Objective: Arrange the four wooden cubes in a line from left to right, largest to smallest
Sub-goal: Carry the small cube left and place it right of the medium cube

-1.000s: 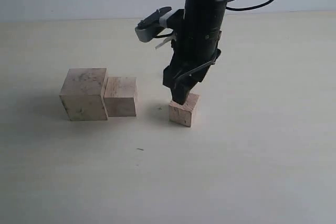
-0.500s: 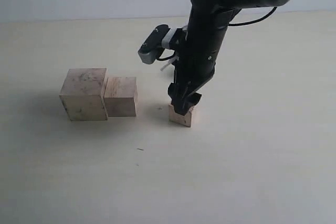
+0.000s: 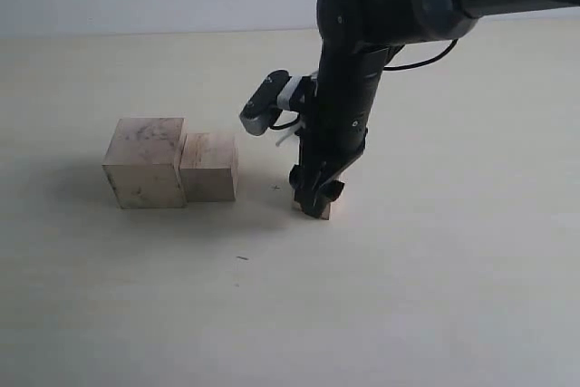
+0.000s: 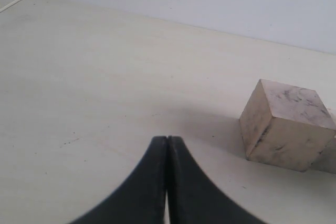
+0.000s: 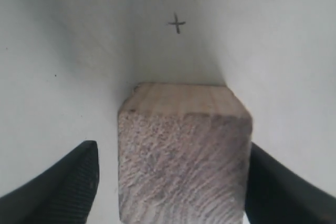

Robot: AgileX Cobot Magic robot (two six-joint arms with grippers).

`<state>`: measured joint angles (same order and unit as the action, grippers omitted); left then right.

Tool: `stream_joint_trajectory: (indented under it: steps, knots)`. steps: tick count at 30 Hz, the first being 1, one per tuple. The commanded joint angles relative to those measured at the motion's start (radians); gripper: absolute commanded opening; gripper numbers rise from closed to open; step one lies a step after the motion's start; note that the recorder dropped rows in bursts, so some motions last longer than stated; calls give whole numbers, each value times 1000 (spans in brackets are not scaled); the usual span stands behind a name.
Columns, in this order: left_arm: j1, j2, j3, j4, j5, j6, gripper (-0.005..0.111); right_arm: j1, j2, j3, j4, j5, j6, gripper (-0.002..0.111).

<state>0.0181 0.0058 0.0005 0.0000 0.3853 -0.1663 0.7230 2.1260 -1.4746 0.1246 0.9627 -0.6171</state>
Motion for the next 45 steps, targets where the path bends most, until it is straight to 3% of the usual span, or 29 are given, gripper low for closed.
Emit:
stream_joint_trajectory:
  steps: [1, 6, 7, 12, 22, 31, 45]
  knots:
    - [-5, -6, -1, -7, -13, 5, 0, -1, 2, 3, -5, 6, -12, 57]
    - [-5, -6, -1, -7, -13, 5, 0, -1, 2, 3, -5, 8, -12, 5]
    - [-5, -6, -1, -7, -13, 5, 0, -1, 2, 3, -5, 2, -12, 0]
    - [-5, -6, -1, -7, -13, 5, 0, -1, 2, 3, -5, -96, -37, 0]
    - [-5, -6, -1, -7, -13, 5, 0, -1, 8, 1, 77, -272, -361, 0]
    - [-5, -6, -1, -7, -13, 5, 0, -1, 144, -223, 151, -23, -483, 0]
    - [-5, -6, -1, -7, -13, 5, 0, -1, 156, -223, 214, -62, -640, 0]
